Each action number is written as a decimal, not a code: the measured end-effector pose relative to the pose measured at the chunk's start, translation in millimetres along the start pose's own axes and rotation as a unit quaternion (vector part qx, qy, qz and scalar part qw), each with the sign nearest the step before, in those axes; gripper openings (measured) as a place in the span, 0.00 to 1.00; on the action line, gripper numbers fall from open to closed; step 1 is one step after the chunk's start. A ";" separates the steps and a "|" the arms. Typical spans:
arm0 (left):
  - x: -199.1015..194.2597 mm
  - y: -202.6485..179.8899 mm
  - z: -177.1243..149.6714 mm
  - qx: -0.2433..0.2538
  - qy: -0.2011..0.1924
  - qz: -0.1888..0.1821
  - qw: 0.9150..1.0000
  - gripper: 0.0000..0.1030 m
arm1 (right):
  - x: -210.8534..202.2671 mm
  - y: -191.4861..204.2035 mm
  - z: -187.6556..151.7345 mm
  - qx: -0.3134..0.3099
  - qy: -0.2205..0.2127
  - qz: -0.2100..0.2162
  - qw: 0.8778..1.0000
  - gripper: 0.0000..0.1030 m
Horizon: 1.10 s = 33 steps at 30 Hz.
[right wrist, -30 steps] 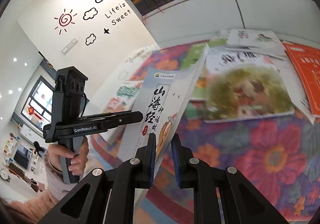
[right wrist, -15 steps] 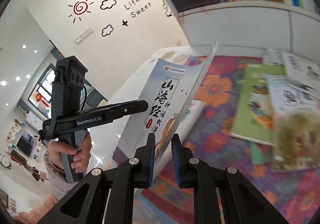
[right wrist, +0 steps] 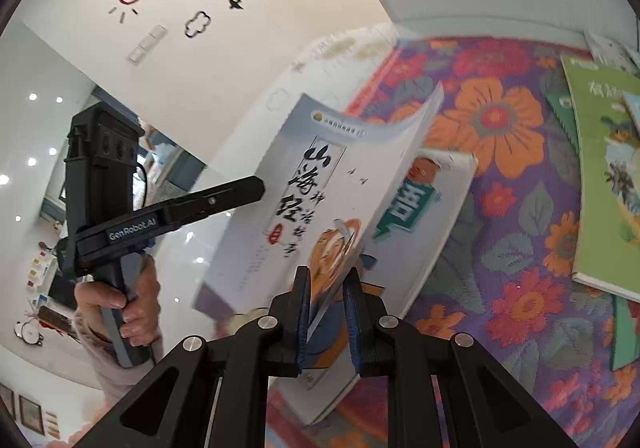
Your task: Organize books
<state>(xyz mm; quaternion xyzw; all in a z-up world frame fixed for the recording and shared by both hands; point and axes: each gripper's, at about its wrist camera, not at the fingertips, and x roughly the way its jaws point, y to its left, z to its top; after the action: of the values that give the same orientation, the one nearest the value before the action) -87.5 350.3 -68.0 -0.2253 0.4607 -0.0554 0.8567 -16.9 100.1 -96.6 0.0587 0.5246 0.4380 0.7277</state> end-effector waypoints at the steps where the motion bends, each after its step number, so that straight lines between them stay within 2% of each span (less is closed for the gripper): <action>1: 1.1 3.1 0.5 -0.004 0.001 -0.004 1.000 0.27 | 1.5 -2.8 -0.3 0.003 0.001 0.002 1.000 0.16; 3: 2.1 4.8 -0.4 0.000 0.006 -0.005 1.000 0.27 | 3.9 -7.9 -1.0 0.008 0.002 -0.001 1.000 0.16; 8: 7.4 4.3 -4.8 0.023 0.014 0.041 0.999 0.28 | 8.1 -8.0 -8.7 0.001 0.006 -0.013 1.000 0.16; 15: 10.5 -5.1 -4.9 0.047 0.006 0.086 0.995 0.30 | 8.4 0.0 -11.4 -0.016 0.003 -0.042 0.999 0.17; 17: 3.1 -4.9 -3.7 0.039 -0.016 0.100 0.994 0.30 | 8.0 0.7 -12.1 -0.004 0.007 -0.043 0.999 0.24; 20: -13.2 -5.1 -1.2 0.023 -0.038 0.094 0.995 0.30 | 5.6 4.3 -12.9 0.007 0.008 -0.061 0.998 0.32; 24: -32.6 -21.1 -2.1 0.043 -0.060 0.114 0.991 0.30 | 2.2 12.3 -14.1 -0.015 0.009 -0.112 0.994 0.45; 28: -40.9 -44.9 -1.4 0.053 -0.064 0.084 0.993 0.33 | -7.7 8.0 -15.7 -0.012 0.009 -0.107 0.994 0.46; 31: -39.4 -67.5 1.1 0.067 -0.069 0.087 0.992 0.33 | -21.7 -0.2 -17.3 -0.003 0.000 -0.110 0.994 0.46; 33: -34.6 -84.8 2.4 0.075 -0.066 0.072 0.992 0.33 | -37.7 -9.8 -19.1 0.005 -0.009 -0.110 0.994 0.46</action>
<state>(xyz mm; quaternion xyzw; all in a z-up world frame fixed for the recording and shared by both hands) -95.6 285.9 -3.4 -0.1297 0.4125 -0.0133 0.9016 -29.3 60.6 -83.5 0.0086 0.5232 0.3519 0.7761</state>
